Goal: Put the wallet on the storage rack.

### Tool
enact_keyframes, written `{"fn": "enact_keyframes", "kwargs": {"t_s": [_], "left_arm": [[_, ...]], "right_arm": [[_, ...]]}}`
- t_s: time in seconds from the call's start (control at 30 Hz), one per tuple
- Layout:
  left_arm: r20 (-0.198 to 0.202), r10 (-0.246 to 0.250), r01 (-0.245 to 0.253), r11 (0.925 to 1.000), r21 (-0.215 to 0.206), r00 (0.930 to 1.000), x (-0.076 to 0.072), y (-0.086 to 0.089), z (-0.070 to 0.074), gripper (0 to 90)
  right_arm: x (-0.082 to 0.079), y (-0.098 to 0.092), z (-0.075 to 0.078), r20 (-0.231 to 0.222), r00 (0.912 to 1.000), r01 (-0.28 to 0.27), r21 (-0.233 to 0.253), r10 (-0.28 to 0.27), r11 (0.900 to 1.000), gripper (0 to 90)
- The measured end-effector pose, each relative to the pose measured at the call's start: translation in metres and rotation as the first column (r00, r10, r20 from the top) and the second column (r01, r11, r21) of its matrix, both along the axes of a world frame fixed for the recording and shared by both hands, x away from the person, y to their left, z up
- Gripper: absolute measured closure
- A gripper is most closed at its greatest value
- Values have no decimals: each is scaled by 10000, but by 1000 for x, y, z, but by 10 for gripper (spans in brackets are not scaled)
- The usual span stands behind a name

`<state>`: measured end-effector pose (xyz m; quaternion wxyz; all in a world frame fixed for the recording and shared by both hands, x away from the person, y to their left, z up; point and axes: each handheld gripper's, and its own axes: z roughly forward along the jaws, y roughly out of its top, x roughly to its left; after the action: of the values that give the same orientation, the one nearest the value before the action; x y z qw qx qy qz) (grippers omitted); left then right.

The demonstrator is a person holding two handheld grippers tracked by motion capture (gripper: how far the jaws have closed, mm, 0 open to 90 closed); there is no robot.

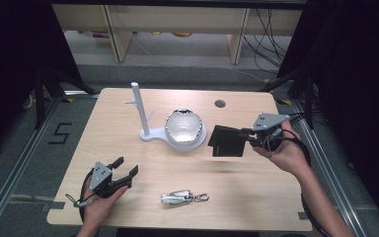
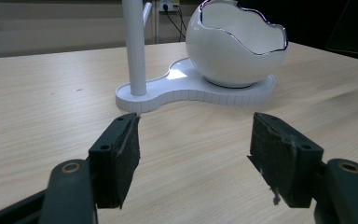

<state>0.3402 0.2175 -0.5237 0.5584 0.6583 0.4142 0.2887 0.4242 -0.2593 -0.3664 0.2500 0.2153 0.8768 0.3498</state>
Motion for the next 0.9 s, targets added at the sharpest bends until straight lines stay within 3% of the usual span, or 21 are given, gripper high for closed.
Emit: {"fn": "enact_keyframes", "kwargs": {"t_s": [0.9], "left_arm": [[65, -26, 27, 10000, -15, 10000, 0, -1, 0, 326]], "right_arm": [[7, 27, 16, 519, 9969, -609, 229, 597, 9979, 786]]}}
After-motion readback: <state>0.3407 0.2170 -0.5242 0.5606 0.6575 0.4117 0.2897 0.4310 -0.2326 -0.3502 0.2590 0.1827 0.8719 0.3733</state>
